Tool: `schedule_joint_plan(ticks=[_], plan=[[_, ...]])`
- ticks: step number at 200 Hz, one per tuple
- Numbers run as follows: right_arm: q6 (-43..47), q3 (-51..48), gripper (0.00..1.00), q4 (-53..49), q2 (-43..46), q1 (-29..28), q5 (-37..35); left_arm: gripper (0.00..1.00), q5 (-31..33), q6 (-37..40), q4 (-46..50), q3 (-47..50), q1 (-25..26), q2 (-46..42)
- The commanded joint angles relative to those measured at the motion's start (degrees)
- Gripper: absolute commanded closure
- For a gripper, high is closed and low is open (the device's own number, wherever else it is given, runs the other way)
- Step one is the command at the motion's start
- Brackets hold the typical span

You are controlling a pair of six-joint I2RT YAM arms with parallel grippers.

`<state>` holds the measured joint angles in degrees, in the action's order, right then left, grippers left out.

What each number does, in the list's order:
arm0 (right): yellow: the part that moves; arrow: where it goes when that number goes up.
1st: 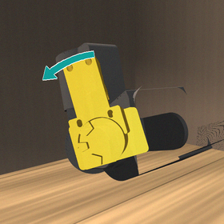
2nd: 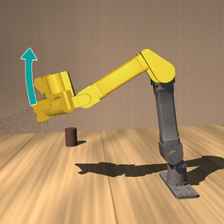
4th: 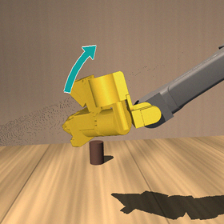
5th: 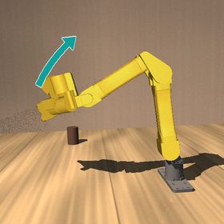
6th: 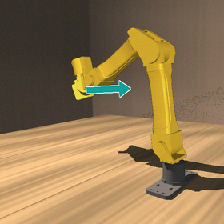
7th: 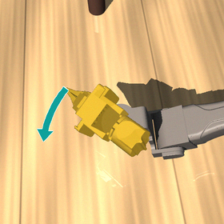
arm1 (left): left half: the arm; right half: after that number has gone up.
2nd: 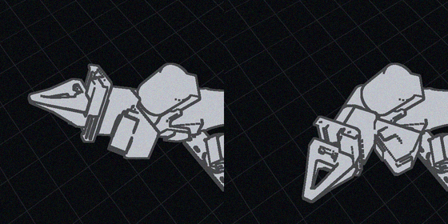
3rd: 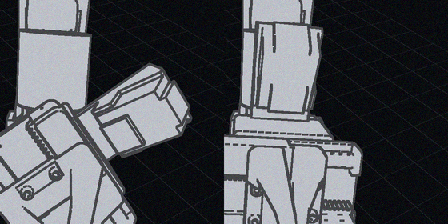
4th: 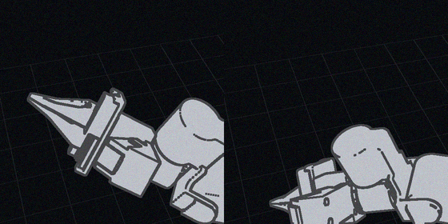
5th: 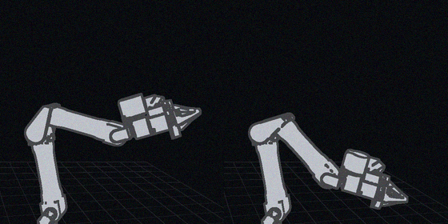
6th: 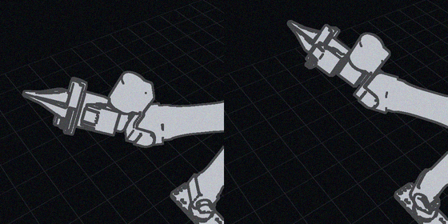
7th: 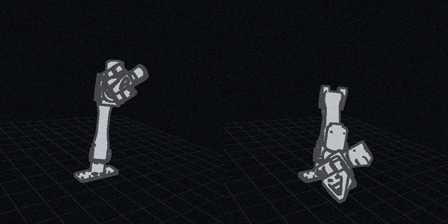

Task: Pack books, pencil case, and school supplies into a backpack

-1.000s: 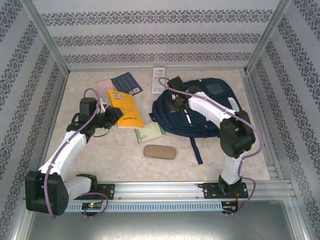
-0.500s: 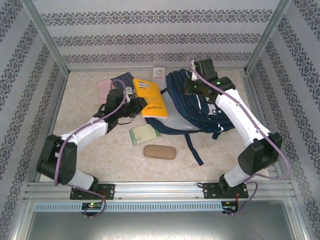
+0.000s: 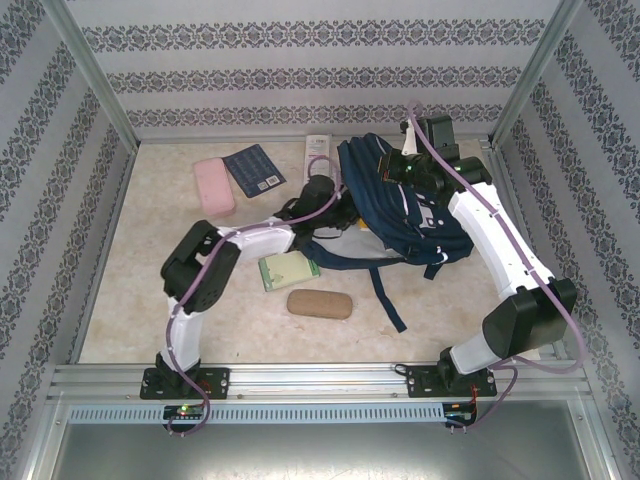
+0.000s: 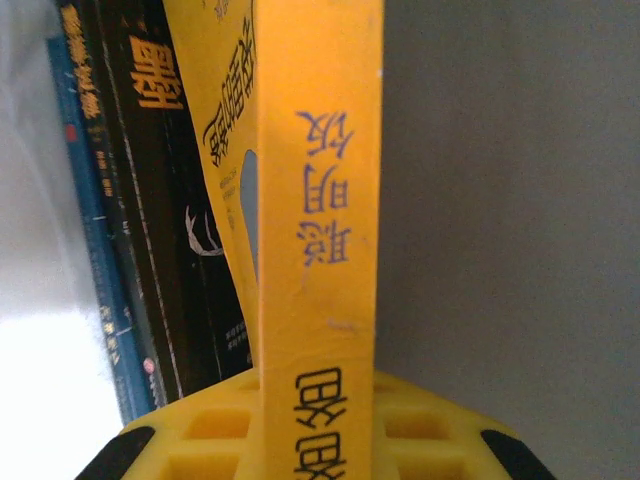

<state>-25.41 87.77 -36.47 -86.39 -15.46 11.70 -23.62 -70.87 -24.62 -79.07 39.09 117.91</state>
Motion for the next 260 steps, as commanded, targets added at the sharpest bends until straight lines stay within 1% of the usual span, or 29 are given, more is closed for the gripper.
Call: schedule_joint_plan(ticks=[1,10,12,32,36,45,51,63,86,95,98,107,136,161,185,206,230,238,248,260], plan=[[-2.0,1.0,1.00,7.6,4.1,0.4,1.7,1.00,3.6,0.0,3.1,-7.3,2.4,3.2],[-2.0,1.0,1.00,7.6,4.2,0.5,1.6,1.00,3.7,1.0,5.4,-10.1,3.3,5.7],[-2.0,1.0,1.00,7.6,4.2,0.5,1.6,0.98,3.7,1.3,6.2,-10.8,3.5,6.2],[-2.2,1.1,1.00,7.4,4.2,0.7,1.4,0.95,4.9,4.5,16.4,-19.4,5.0,11.2],[-2.2,1.1,1.00,7.3,4.2,0.8,1.3,0.90,5.2,5.2,18.8,-21.1,5.3,11.9],[-2.2,1.1,1.00,7.3,4.2,1.0,1.3,0.71,5.8,6.6,23.9,-24.5,5.7,13.6],[-2.1,1.2,1.00,7.3,4.3,1.0,1.4,0.59,5.8,7.5,25.5,-25.9,5.8,14.2],[-2.0,1.2,1.00,7.1,4.3,1.1,1.2,0.42,6.2,8.5,28.8,-27.9,5.9,14.8],[-1.9,0.8,1.00,6.9,4.4,1.8,1.0,0.25,7.9,12.6,34.5,-29.4,5.8,13.9],[-1.7,0.5,1.00,6.9,4.5,2.1,1.0,0.20,9.7,14.6,37.2,-29.6,5.7,12.9],[-1.7,0.4,1.00,6.9,4.5,2.1,0.9,0.17,10.2,15.5,38.2,-29.8,5.7,12.7],[-1.6,0.1,1.00,6.8,4.5,2.3,0.7,0.13,11.1,17.5,40.7,-30.1,5.5,11.8],[-0.7,-1.2,1.00,6.8,4.8,2.6,0.3,0.11,12.4,21.7,46.0,-28.3,4.2,7.4],[-0.1,-3.8,1.00,6.9,5.0,2.9,-1.1,0.11,12.9,24.2,46.7,-22.7,2.7,1.2],[0.6,-6.7,1.00,7.2,5.5,3.4,-2.1,0.12,11.1,25.4,46.4,-17.7,0.4,-4.4],[1.5,-8.5,1.00,6.1,5.8,3.9,-4.5,0.12,10.3,27.4,46.9,-13.5,-2.0,-9.1],[2.6,-10.4,1.00,5.6,6.7,5.1,-6.0,0.12,10.4,29.3,47.3,-8.5,-6.4,-14.2],[3.1,-10.9,1.00,5.7,7.1,5.3,-6.0,0.12,11.6,30.3,48.3,-7.5,-8.1,-15.4],[3.5,-11.5,1.00,5.6,7.4,5.3,-5.8,0.13,13.2,31.1,50.4,-6.8,-11.2,-16.4],[4.0,-12.3,1.00,5.8,7.6,5.2,-4.7,0.13,13.1,31.9,51.3,-5.5,-15.1,-17.1]])
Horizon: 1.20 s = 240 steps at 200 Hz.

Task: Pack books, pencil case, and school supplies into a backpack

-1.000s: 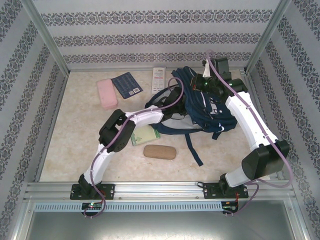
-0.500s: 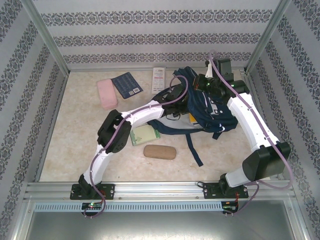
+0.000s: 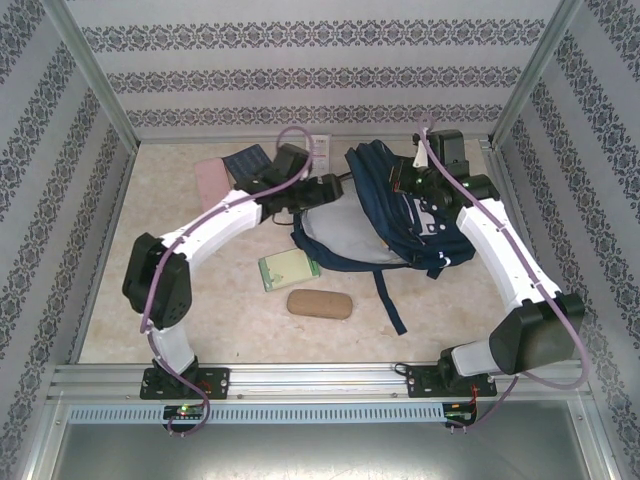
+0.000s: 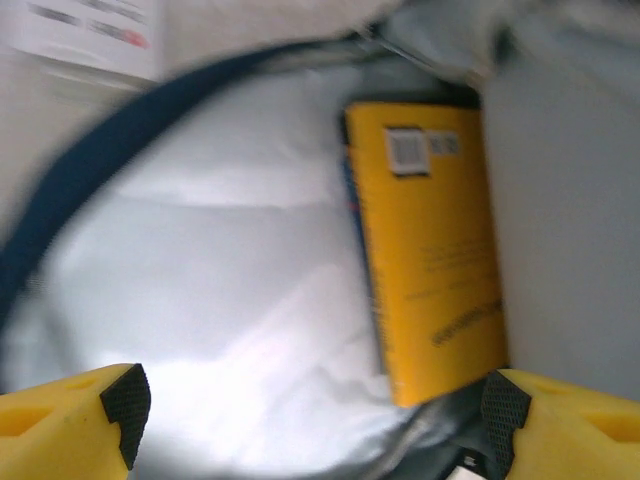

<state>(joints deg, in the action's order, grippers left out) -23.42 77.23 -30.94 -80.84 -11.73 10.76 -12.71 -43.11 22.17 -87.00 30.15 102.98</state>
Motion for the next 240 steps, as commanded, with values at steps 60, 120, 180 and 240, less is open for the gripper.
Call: schedule_joint_plan(ticks=[60,120,180,240], plan=[[1.9,-4.9,1.00,0.9,2.1,0.5,-3.4,0.21,3.9,11.4,7.2,-2.2,-20.6,4.5],[1.2,-5.6,1.00,1.1,0.4,-2.5,-3.8,0.56,-0.3,9.2,6.0,-19.4,-21.5,22.9],[1.4,-5.1,0.99,0.5,-1.0,-4.5,-5.2,0.72,-0.2,5.6,15.5,-40.3,-21.5,40.9],[2.6,-3.6,0.76,-0.4,-4.9,-7.2,-5.4,0.88,-2.6,4.6,12.4,-23.9,-21.3,34.5]])
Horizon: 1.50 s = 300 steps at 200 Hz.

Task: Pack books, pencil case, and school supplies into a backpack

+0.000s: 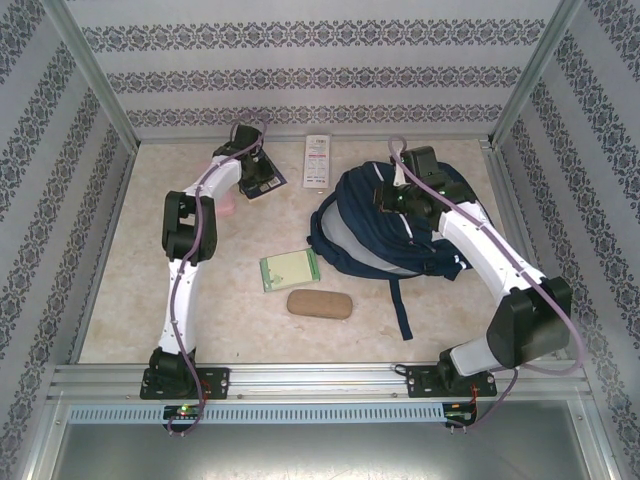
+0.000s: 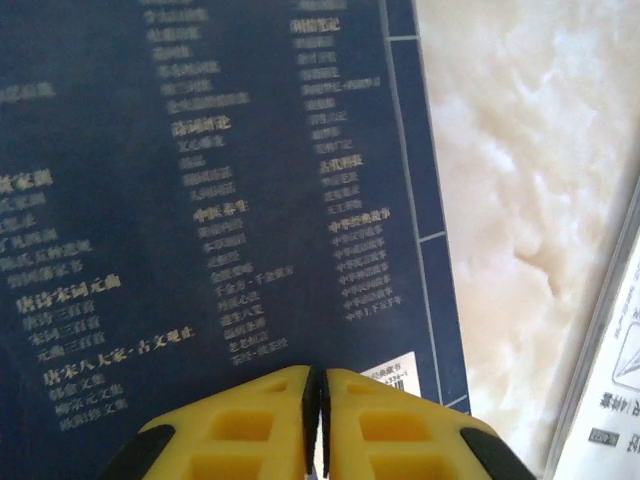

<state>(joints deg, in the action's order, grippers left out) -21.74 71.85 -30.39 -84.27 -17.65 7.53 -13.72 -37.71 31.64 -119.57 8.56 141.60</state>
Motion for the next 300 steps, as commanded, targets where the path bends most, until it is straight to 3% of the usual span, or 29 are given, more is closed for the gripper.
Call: schedule_joint_plan(ticks=[1,43,81,114,145,170,210,225,277,300], plan=[[1.0,1.8,0.75,-0.9,-1.6,-1.3,-2.2,0.88,-1.7,-0.8,2.7,9.4,0.3,-4.4],[0.4,4.7,0.60,-0.3,-4.9,-5.3,-4.0,0.89,-3.4,-1.9,-3.8,29.4,1.8,-16.4],[-1.2,8.0,0.57,1.6,-7.9,-10.3,-5.1,0.89,-4.9,-3.5,-8.7,46.0,4.2,-26.8],[-3.4,10.8,0.57,3.5,-12.3,-14.8,-4.2,0.88,-6.0,-4.9,-10.3,54.5,6.4,-34.3],[-6.4,13.2,0.57,5.0,-17.6,-18.6,-3.1,0.79,-6.7,-5.8,-9.9,56.9,6.4,-41.9],[-9.0,14.7,0.55,6.2,-21.7,-20.7,-2.6,0.65,-4.3,-2.4,-6.5,55.3,5.5,-45.7],[-12.8,16.1,0.54,8.6,-27.2,-22.4,-1.5,0.56,-3.7,4.2,-4.3,54.4,-1.5,-43.3],[-13.6,17.2,0.54,8.6,-29.5,-23.2,-2.0,0.48,-4.2,6.6,-4.4,53.6,-3.7,-41.4],[-15.1,21.5,0.56,6.8,-36.7,-23.8,-1.9,0.49,-10.9,5.8,-8.7,55.0,-6.1,-35.6],[-14.6,22.5,0.57,6.1,-38.3,-23.5,-2.1,0.59,-14.2,1.9,-12.9,58.9,-5.6,-35.7]])
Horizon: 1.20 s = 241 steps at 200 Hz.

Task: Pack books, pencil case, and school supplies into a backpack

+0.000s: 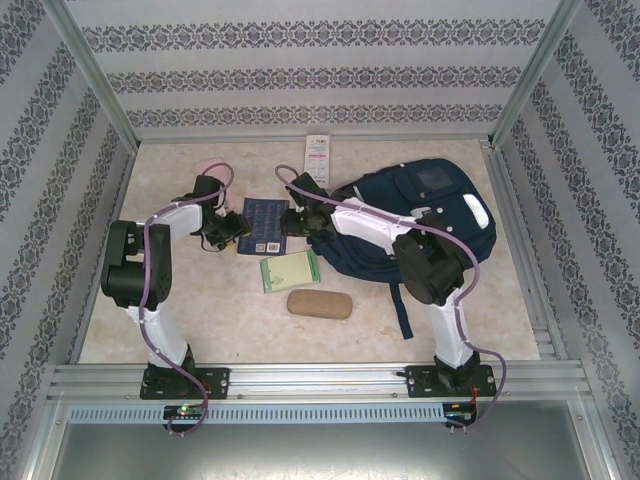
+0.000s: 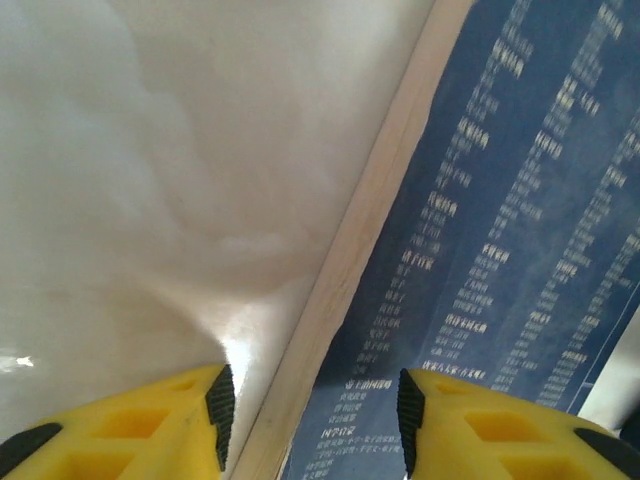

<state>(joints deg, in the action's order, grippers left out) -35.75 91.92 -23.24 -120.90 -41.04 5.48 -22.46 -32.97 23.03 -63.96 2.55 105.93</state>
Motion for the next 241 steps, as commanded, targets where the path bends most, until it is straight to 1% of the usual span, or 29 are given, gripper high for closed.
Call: schedule_joint_plan(ticks=[1,15,32,59,77,94,136,163,191,215,224,241], plan=[[-0.6,2.5,0.57,-1.0,-1.8,-0.1,0.0,0.59,-5.7,-3.0,-4.5,3.5,0.5,0.0],[0.0,2.8,0.57,-0.8,-3.0,0.3,0.4,0.61,-5.8,-5.0,-5.5,5.5,1.4,-1.1],[0.1,3.8,0.57,-1.6,-4.8,0.9,1.0,0.61,-6.0,-7.7,-7.4,8.6,2.9,-3.5],[0.1,5.0,0.57,-2.0,-6.7,1.1,1.6,0.58,-4.6,-7.9,-6.7,10.4,4.1,-6.7],[-0.5,5.9,0.58,-2.7,-7.9,1.0,1.8,0.54,-1.9,-5.3,-3.8,8.5,4.1,-7.0],[-0.6,6.9,0.58,-4.1,-9.0,0.6,0.9,0.52,-0.4,-2.9,-0.8,5.5,4.1,-5.7],[-0.6,8.4,0.58,-5.6,-11.3,0.2,2.0,0.52,2.0,-0.6,1.8,1.7,4.0,-1.2],[-0.7,9.3,0.58,-5.1,-12.4,-0.3,5.0,0.53,0.5,-0.6,0.7,1.7,4.0,1.9],[-0.8,11.8,0.59,-4.7,-14.1,-1.2,11.0,0.53,-2.1,-1.8,-2.1,3.6,4.1,2.0],[-1.5,13.8,0.61,-2.9,-14.9,-2.2,16.7,0.53,-6.0,-2.7,-4.9,4.5,4.1,1.0],[-1.6,14.6,0.61,-2.7,-15.1,-2.6,17.8,0.54,-7.5,-3.0,-6.0,4.6,4.0,0.5],[-2.1,15.3,0.61,-2.5,-15.3,-3.0,18.6,0.55,-12.4,-4.6,-9.8,5.5,3.7,-0.8]])
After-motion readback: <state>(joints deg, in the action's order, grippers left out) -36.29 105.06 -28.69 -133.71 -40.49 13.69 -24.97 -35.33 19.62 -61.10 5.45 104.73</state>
